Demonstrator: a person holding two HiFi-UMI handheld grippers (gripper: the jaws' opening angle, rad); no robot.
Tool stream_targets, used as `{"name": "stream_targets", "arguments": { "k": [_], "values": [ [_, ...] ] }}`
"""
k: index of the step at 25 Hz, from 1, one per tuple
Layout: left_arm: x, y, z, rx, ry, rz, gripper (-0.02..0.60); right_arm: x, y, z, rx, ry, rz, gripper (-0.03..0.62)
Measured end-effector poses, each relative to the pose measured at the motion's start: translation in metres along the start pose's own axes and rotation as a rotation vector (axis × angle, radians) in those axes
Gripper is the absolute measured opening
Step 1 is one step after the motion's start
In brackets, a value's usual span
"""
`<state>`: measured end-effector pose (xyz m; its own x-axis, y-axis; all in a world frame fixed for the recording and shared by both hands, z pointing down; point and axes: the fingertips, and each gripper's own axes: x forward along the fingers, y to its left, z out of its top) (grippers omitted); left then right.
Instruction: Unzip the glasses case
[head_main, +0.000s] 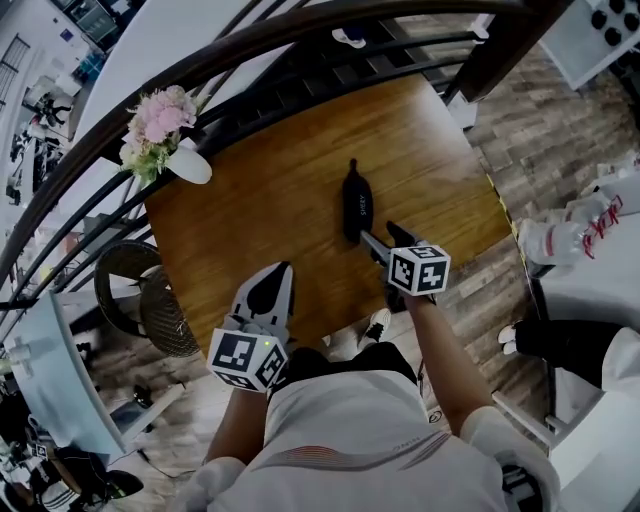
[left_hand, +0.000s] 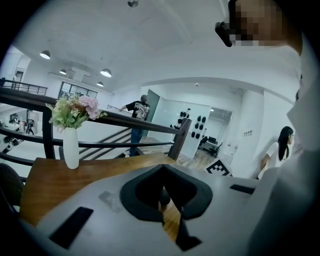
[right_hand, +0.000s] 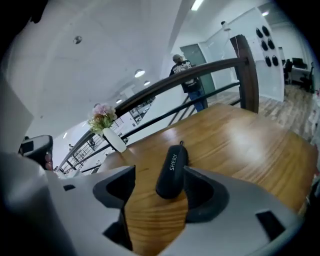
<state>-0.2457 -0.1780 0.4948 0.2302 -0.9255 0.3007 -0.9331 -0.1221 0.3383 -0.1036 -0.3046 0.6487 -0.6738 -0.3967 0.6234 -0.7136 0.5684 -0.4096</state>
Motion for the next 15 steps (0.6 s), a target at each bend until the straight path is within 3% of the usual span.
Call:
{"name": "stream_targets", "arguments": {
  "k": [5, 15],
  "values": [
    [-0.007, 0.011, -0.011, -0.017, 0.026, 0.020, 0.014, 0.046, -0.026, -0.024, 0.088, 0.075, -0.063, 0.362],
    [-0.010, 0.023, -0.024, -0.035, 0.063, 0.020, 0.014, 0.082, -0.027, -0.045, 0.160, 0.147, -0.051, 0.383]
  ]
}}
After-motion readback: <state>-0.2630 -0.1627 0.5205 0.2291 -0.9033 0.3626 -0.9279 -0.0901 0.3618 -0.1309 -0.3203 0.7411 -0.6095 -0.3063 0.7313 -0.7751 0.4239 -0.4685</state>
